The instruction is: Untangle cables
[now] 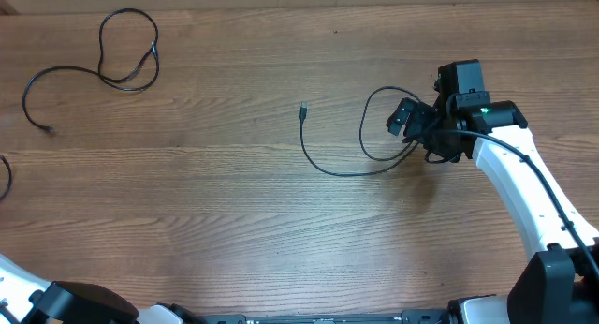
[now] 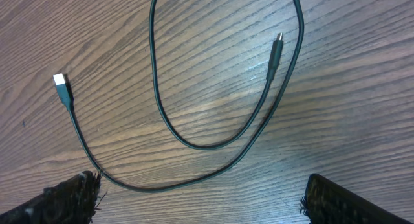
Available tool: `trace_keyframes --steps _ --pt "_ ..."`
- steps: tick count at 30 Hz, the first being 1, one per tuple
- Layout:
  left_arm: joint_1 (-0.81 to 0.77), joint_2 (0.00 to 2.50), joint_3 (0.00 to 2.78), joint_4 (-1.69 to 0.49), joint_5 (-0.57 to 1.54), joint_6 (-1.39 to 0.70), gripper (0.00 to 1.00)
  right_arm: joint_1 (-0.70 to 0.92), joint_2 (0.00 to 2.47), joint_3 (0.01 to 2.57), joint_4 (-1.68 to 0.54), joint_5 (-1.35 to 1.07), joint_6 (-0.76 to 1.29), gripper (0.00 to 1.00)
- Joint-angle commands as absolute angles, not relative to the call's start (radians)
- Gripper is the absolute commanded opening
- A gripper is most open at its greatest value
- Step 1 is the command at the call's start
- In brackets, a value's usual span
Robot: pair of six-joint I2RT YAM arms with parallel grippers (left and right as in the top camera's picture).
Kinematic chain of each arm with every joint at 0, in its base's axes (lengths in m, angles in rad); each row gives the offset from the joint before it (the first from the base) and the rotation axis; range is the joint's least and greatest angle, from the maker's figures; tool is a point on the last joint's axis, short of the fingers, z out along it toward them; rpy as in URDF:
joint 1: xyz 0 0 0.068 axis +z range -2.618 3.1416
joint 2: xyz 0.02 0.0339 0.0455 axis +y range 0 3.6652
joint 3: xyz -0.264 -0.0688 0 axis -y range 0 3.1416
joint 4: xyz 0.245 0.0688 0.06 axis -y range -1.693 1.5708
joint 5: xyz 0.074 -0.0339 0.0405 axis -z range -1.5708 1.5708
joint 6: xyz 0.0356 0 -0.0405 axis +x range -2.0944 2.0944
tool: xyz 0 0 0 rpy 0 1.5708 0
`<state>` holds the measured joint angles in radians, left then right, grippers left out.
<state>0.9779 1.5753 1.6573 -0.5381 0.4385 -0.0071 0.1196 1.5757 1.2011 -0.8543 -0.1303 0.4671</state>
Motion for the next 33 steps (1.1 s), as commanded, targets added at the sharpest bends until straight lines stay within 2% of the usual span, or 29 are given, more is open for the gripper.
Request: trace_keyframes --steps 1,7,16,33 --pt "0.981 1.576 1.665 -0.622 0.476 0.014 0.04 0.123 1.574 1.196 -0.849 -0.124 0.466 1.00" --pt "0.980 1.590 1.664 -0.870 0.476 0.004 0.04 0.123 1.574 1.196 -0.850 -0.124 0.466 1.00" --pt "0.960 1.665 1.663 -1.109 0.475 -0.183 0.04 0.123 1.574 1.196 -0.850 -0.124 0.466 1.00" --pt "0.920 2.029 1.663 -1.084 0.460 -0.187 0.04 0.123 1.574 1.196 -0.850 -0.124 0.466 1.00"
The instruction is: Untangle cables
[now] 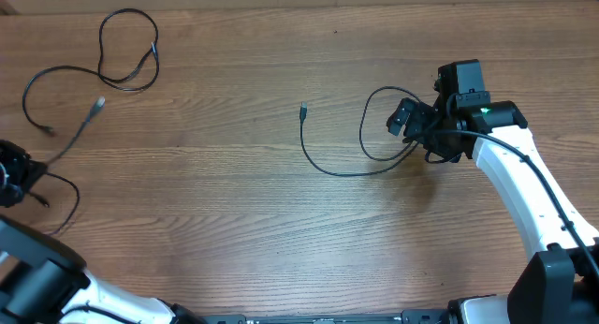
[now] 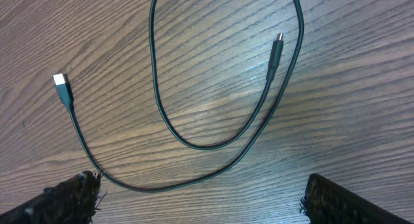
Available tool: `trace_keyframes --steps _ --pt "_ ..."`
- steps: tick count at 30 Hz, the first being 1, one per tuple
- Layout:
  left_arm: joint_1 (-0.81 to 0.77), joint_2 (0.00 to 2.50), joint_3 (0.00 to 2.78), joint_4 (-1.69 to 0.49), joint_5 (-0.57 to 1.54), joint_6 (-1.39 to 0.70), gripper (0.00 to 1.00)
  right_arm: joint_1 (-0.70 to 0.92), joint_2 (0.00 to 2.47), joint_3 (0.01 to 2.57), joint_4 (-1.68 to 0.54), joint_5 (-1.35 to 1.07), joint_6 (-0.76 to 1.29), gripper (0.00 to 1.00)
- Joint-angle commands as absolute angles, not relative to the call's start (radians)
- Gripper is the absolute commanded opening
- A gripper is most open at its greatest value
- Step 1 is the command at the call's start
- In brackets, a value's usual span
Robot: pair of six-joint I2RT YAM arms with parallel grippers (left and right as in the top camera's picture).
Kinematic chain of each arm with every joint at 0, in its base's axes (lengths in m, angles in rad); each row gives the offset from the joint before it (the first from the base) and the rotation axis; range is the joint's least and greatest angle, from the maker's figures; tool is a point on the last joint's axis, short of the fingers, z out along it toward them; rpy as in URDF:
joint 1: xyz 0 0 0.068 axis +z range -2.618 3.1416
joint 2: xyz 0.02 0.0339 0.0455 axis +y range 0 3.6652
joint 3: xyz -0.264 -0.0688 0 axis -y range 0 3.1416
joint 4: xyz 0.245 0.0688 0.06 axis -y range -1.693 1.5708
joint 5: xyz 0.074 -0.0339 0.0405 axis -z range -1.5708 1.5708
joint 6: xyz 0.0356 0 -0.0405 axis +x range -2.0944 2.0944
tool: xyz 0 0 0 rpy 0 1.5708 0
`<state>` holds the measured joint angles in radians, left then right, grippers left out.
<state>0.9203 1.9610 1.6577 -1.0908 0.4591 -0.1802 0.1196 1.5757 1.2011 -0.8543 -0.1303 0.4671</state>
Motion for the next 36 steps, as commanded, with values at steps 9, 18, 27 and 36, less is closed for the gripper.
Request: trace_keyframes --steps 9,18,27,36 --pt "0.923 2.118 1.663 -1.148 0.346 -0.139 0.04 0.123 1.574 1.196 -0.849 -0.125 0.466 1.00" --pt "0.923 2.093 1.706 -1.227 0.426 0.131 0.04 0.123 1.574 1.196 -0.850 -0.124 0.466 1.00" --pt "0.920 1.971 1.884 -1.305 0.822 0.435 0.04 0.123 1.574 1.196 -0.850 -0.124 0.466 1.00" --pt "0.923 1.810 1.977 -1.237 0.867 0.408 0.04 0.123 1.574 1.196 -0.849 -0.124 0.466 1.00"
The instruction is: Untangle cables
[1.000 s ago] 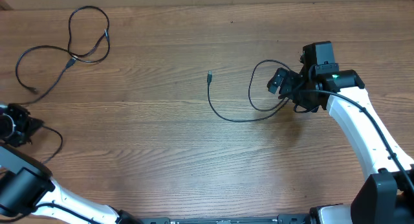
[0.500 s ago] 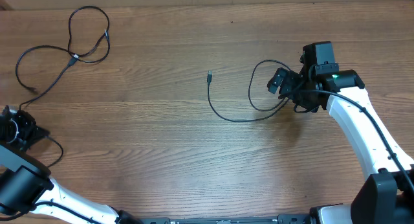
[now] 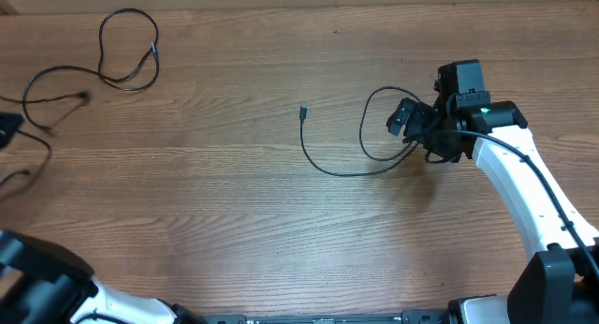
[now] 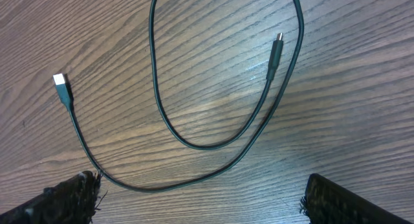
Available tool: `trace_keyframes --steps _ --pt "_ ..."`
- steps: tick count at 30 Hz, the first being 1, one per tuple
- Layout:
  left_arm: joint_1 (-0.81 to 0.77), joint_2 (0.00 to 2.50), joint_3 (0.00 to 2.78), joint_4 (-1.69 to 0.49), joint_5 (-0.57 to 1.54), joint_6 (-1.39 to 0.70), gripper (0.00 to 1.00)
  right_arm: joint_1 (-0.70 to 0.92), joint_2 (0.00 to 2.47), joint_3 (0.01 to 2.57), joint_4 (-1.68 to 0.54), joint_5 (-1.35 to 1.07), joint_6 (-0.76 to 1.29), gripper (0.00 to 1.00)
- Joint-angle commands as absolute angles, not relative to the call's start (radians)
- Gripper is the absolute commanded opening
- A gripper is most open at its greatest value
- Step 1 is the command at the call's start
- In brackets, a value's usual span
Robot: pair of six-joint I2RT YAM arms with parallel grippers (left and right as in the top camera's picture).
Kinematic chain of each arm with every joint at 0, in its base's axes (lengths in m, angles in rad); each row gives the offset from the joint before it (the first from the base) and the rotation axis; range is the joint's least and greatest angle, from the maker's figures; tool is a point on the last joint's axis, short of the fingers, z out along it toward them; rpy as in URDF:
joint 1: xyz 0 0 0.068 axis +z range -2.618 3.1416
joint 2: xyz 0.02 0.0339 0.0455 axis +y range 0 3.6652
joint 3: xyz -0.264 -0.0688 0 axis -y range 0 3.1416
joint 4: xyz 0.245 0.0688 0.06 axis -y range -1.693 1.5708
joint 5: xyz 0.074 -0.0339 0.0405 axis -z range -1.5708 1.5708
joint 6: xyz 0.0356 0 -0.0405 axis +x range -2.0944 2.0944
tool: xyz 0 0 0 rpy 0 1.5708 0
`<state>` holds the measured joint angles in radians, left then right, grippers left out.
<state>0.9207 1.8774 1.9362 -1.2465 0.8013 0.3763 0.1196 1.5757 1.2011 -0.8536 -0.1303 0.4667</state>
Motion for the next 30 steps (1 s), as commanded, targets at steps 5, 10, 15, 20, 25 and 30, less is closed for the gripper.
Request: trace_keyframes --steps 5,10,15,20,25,30 --pt "0.923 1.730 1.987 -1.177 0.865 0.407 0.04 0.123 1.574 1.196 -0.849 -0.124 0.466 1.00" --pt "0.923 1.705 1.987 -1.139 0.816 0.408 0.04 0.123 1.574 1.196 -0.849 -0.124 0.466 1.00" --pt "0.923 1.724 1.983 -1.143 0.710 0.406 0.05 0.123 1.574 1.196 -0.849 -0.124 0.466 1.00" --pt "0.923 1.732 1.983 -1.147 0.607 0.364 0.04 0.123 1.574 1.196 -0.849 -0.124 0.466 1.00" --pt "0.923 1.732 1.983 -1.149 0.258 0.126 0.04 0.123 1.574 1.196 -0.849 -0.124 0.466 1.00" --pt "0.923 1.732 1.983 -1.175 -0.162 -0.125 0.05 0.123 1.574 1.196 -0.849 -0.124 0.466 1.00"
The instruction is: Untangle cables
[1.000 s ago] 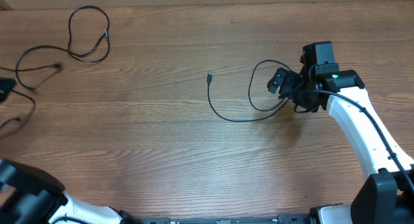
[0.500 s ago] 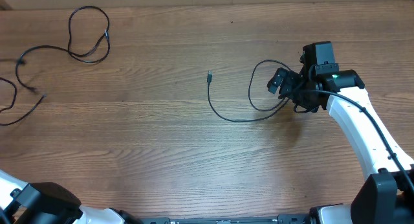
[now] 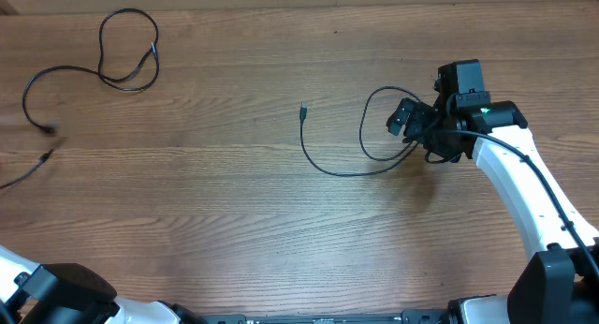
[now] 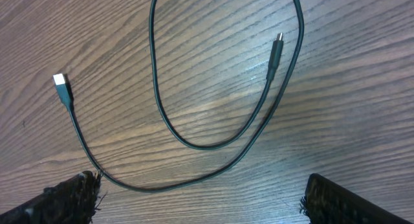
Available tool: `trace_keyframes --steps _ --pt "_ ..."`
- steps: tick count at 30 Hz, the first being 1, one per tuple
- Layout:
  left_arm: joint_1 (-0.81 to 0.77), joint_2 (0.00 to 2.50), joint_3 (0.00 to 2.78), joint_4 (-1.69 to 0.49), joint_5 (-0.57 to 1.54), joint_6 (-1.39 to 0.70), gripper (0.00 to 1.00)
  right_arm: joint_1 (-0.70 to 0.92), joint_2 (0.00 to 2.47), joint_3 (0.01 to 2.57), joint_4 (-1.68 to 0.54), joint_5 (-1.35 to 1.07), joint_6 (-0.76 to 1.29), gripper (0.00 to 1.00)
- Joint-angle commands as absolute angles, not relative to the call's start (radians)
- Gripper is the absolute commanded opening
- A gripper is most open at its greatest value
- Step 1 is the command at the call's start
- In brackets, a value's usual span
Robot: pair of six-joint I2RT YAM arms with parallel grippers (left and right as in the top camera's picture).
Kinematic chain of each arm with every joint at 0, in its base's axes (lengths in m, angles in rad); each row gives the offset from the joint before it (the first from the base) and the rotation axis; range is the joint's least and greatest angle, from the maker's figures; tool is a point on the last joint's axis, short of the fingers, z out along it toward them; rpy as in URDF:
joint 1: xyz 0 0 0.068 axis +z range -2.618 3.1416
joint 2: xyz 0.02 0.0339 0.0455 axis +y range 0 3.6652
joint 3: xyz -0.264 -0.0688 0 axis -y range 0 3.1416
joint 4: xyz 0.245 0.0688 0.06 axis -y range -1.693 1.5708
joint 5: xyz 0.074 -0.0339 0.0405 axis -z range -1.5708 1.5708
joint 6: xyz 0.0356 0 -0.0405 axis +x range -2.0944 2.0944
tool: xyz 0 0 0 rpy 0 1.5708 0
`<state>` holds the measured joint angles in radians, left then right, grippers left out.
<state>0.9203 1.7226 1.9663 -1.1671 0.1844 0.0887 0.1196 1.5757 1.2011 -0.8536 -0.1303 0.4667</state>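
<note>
A dark cable (image 3: 342,170) lies in the middle of the table in a loose loop, one plug (image 3: 303,110) pointing away. In the right wrist view this cable (image 4: 194,145) curls once, with a silver USB plug (image 4: 60,81) at the left and a small plug (image 4: 277,48) inside the loop. My right gripper (image 4: 200,204) hovers open just over the loop's near side (image 3: 409,127), holding nothing. A second cable (image 3: 122,52) lies looped at the far left. A third cable's end (image 3: 37,162) runs off the left edge. My left gripper is out of view.
The bare wooden table (image 3: 234,230) stretches between the cables. My left arm's base (image 3: 56,301) sits at the bottom left corner, and my right arm (image 3: 524,193) reaches in from the bottom right.
My left gripper, which was at the left edge by the far-left cable, has left the view. The thin cable's end now lies lower, near the left edge. The right arm has not moved.
At first only a bit of cable showed at the left edge. Then my left gripper was at that edge, with a cable stretching up to a plug near the looped one. It then sat higher; now it is out of view. The right gripper stayed open over the middle cable.
</note>
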Motion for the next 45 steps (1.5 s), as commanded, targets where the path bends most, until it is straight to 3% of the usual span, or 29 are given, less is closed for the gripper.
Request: trace_keyframes --steps 1,21,28,29,30,39,45 --pt "0.923 1.732 1.982 -1.177 -0.210 -0.162 0.05 0.123 1.574 1.196 -0.849 -0.124 0.466 1.00" --pt "0.858 1.735 1.645 -0.982 -0.315 -0.213 0.08 0.123 1.574 1.196 -0.849 -0.124 0.466 1.00" --pt "0.760 1.735 1.634 -0.981 -0.280 -0.217 0.32 0.123 1.574 1.196 -0.849 -0.125 0.466 1.00" --pt "0.749 1.735 1.634 -0.981 -0.280 -0.217 0.51 0.123 1.574 1.196 -0.850 -0.124 0.466 1.00" --pt "0.740 1.735 1.634 -0.978 -0.280 -0.217 1.00 0.123 1.574 1.196 -0.850 -0.124 0.466 1.00" --pt "0.725 1.732 1.634 -0.979 -0.145 -0.218 1.00 0.123 1.574 1.196 -0.849 -0.124 0.466 1.00" --pt "0.723 1.733 1.634 -1.034 0.355 -0.216 1.00 0.123 1.574 1.197 -0.850 -0.124 0.466 1.00"
